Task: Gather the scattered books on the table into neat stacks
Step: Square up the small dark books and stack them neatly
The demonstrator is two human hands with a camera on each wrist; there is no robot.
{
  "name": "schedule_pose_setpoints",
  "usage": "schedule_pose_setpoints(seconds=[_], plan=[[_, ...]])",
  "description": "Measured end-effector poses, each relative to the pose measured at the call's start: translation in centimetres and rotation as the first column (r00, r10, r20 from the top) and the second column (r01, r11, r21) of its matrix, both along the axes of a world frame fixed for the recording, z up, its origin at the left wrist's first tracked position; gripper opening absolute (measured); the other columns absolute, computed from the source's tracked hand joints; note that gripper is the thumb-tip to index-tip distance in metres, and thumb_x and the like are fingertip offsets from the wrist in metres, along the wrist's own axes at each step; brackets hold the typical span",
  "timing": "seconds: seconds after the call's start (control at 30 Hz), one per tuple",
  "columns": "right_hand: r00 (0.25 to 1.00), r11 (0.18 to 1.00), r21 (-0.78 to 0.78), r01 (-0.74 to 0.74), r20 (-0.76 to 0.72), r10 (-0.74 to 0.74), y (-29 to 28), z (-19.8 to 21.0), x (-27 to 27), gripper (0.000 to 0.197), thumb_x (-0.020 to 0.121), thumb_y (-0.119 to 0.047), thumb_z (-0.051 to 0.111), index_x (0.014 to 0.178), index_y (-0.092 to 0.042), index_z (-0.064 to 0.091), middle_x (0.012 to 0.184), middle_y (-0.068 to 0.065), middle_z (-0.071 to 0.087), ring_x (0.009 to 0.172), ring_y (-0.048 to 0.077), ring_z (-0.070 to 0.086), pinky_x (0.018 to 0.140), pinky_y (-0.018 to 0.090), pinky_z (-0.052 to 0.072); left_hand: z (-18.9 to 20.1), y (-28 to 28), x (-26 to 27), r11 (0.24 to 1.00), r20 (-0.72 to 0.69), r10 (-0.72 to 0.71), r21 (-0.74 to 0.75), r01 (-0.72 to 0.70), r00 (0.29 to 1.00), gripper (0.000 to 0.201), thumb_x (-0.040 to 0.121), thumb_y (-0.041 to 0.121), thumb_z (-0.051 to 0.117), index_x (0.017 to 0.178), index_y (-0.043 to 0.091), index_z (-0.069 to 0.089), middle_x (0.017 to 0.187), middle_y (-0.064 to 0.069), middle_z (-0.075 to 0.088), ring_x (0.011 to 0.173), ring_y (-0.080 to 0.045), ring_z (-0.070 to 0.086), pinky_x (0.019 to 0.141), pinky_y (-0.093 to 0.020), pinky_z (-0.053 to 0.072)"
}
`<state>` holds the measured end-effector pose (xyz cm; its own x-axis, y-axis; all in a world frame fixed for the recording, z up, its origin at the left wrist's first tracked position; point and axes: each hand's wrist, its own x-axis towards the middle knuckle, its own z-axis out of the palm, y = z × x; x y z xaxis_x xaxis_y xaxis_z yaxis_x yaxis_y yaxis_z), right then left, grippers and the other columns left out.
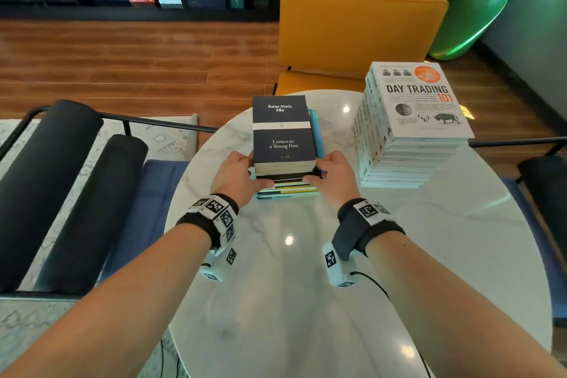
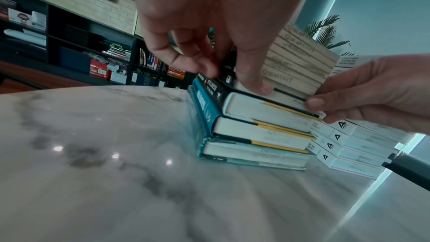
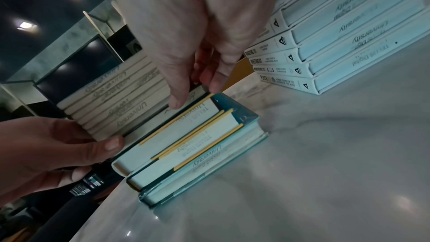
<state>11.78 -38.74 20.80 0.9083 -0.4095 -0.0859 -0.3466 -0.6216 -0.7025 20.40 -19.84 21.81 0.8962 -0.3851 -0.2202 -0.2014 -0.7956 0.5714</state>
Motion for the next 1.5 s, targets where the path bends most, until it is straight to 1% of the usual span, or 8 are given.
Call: schedule_pose_setpoints(seconds=[0.27,0.43,0.67,0.9,1.1,1.2,1.33,1.5], plan=[[0.996,0.998,0.027,0.051,0.078,-0.053,0.3,0.3,-0.4,0.030,0.081,-0.020,0.075,0.104,-0.002,0.068,0.092,0.003,0.045,0.086,0.017,0.051,0.079,0.020,0.042,-0.1,0.0,-0.7,0.998,0.033,0.054,-0.024,-0.053,0.998,0.052,0.077,0.042,0.076,0.118,0.013,0.063,0.108,-0.004,0.053,0.101,-0.021,0.056,0.086,-0.031,0.045],[0.992,0.997,0.025,0.069,0.105,-0.071,0.4,0.0,-0.6,0.026,0.082,-0.022,0.074,0.098,-0.002,0.070,0.088,-0.002,0.046,0.078,0.012,0.050,0.065,0.002,0.032,-0.1,0.0,-0.9,0.997,0.034,0.074,-0.036,-0.073,0.997,0.051,0.076,0.042,0.077,0.115,0.012,0.065,0.105,-0.004,0.054,0.095,-0.017,0.055,0.079,-0.026,0.041],[0.997,1.000,0.029,0.010,0.079,-0.012,0.0,-0.4,-1.6,0.044,0.085,-0.022,0.069,0.128,-0.019,0.059,0.099,-0.003,0.042,0.089,0.011,0.048,0.088,0.023,0.048,-1.8,0.6,-0.7,0.994,0.025,0.070,-0.083,-0.068,0.997,0.067,0.073,0.042,0.080,0.130,0.019,0.054,0.108,0.006,0.047,0.097,-0.014,0.055,0.083,-0.026,0.045],[0.945,0.947,0.134,0.293,-0.189,-0.266,-0.5,-4.3,-4.9,0.048,0.090,-0.024,0.060,0.136,-0.012,0.049,0.125,0.011,0.055,0.103,0.019,0.057,0.090,0.025,0.041,-5.2,0.2,-0.4,0.997,-0.184,0.014,-0.077,-0.029,0.983,0.072,0.062,0.025,0.089,0.125,0.017,0.055,0.118,-0.001,0.060,0.105,-0.016,0.059,0.096,-0.035,0.049],[0.941,0.952,0.162,0.259,-0.265,-0.211,-0.8,-4.7,-3.8,0.046,0.098,-0.044,0.040,0.094,-0.010,0.071,0.094,0.019,0.065,0.094,0.034,0.059,0.074,0.030,0.038,-5.9,-0.2,0.5,0.991,-0.151,0.064,-0.105,-0.081,0.986,0.056,0.061,0.013,0.088,0.105,0.021,0.054,0.119,-0.012,0.061,0.107,-0.027,0.060,0.101,-0.042,0.046],[0.912,0.930,0.134,0.342,-0.285,-0.295,-0.9,-4.9,-3.3,0.054,0.098,-0.050,0.036,0.057,-0.019,0.052,0.072,0.010,0.057,0.074,0.028,0.052,0.065,0.029,0.035,-6.1,-0.1,0.6,0.990,-0.128,0.064,-0.119,-0.080,0.990,0.054,0.063,0.013,0.088,0.107,0.018,0.057,0.118,-0.011,0.059,0.108,-0.027,0.058,0.101,-0.041,0.046],[0.862,0.859,0.192,0.476,-0.294,-0.412,-1.3,-5.0,-3.5,0.048,0.094,-0.048,0.049,0.052,-0.027,0.044,0.056,-0.006,0.047,0.063,0.017,0.046,0.049,0.020,0.029,-6.3,-1.0,0.9,0.994,-0.115,0.040,-0.099,-0.052,0.993,0.059,0.065,0.017,0.087,0.118,0.010,0.061,0.119,-0.009,0.055,0.107,-0.024,0.057,0.101,-0.037,0.045],[0.812,0.820,0.178,0.545,-0.354,-0.463,-3.6,-5.1,-4.1,0.050,0.087,-0.057,0.053,0.064,-0.014,0.062,0.065,0.003,0.058,0.066,0.021,0.053,0.056,0.028,0.034,-6.4,-3.0,0.7,0.994,-0.086,-0.029,-0.106,0.020,0.996,0.064,0.068,0.019,0.085,0.127,0.013,0.059,0.121,-0.008,0.051,0.094,-0.012,0.050,0.094,-0.022,0.041]])
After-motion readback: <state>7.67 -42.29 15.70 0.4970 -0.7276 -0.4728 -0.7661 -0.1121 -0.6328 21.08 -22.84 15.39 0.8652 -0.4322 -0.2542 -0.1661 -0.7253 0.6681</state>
